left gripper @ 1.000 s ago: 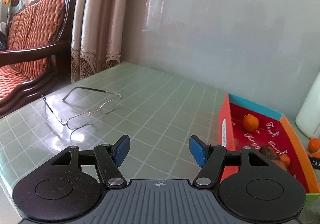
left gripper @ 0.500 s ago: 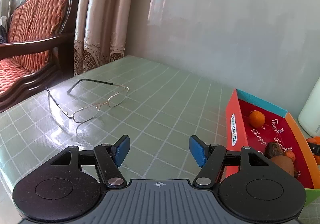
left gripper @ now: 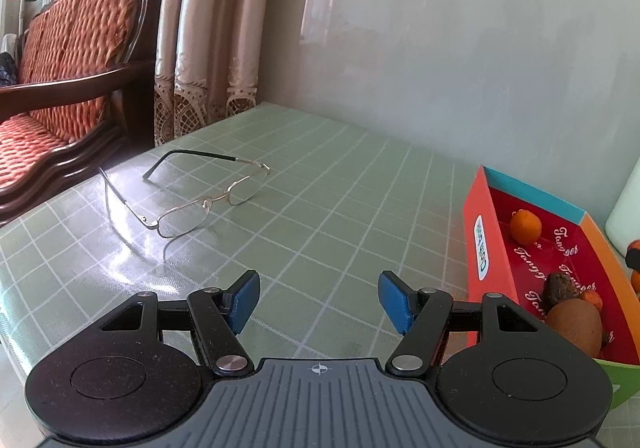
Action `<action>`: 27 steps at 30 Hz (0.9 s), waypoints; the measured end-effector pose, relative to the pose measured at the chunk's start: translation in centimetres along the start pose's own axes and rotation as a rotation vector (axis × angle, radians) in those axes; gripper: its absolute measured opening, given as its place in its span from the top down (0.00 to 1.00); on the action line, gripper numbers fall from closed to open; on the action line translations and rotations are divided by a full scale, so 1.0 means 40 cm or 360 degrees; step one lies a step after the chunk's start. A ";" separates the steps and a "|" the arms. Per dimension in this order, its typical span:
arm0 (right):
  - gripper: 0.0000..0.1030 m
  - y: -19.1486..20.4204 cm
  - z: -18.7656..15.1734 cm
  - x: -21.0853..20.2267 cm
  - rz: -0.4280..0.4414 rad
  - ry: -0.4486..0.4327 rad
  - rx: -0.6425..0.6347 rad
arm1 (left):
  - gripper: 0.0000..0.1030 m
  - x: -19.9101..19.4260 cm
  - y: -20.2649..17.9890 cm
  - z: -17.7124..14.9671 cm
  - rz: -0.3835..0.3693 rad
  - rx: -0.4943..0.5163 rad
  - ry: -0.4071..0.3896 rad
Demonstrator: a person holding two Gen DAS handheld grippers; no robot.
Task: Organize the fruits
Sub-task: 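Carry the orange slice with the right tool over the red box and release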
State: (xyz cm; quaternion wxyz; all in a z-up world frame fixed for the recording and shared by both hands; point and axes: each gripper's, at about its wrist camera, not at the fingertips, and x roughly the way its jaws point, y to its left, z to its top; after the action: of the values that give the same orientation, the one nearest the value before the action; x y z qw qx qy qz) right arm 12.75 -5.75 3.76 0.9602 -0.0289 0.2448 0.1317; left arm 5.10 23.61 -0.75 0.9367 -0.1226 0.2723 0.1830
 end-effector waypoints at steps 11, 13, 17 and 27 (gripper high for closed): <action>0.73 0.102 -0.002 -0.016 0.0186 -0.0037 -0.0131 | 0.36 -0.005 -0.025 0.000 -0.0016 0.0052 -0.0004; 0.73 0.125 -0.005 -0.017 0.0214 -0.0042 -0.0167 | 0.36 -0.007 -0.027 -0.001 -0.0018 0.0059 -0.0004; 0.72 0.163 -0.010 -0.014 0.0260 -0.0033 -0.0209 | 0.36 -0.008 -0.031 -0.003 -0.0015 0.0070 -0.0005; 0.72 0.222 -0.025 -0.007 0.0344 -0.0004 -0.0261 | 0.36 -0.010 -0.036 -0.004 -0.0012 0.0080 -0.0010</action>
State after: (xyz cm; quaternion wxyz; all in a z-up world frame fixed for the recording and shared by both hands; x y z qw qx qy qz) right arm 9.68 2.62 3.08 0.9351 -0.0807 0.2336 0.2540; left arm 5.30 22.14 -0.46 0.9409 -0.0995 0.2735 0.1730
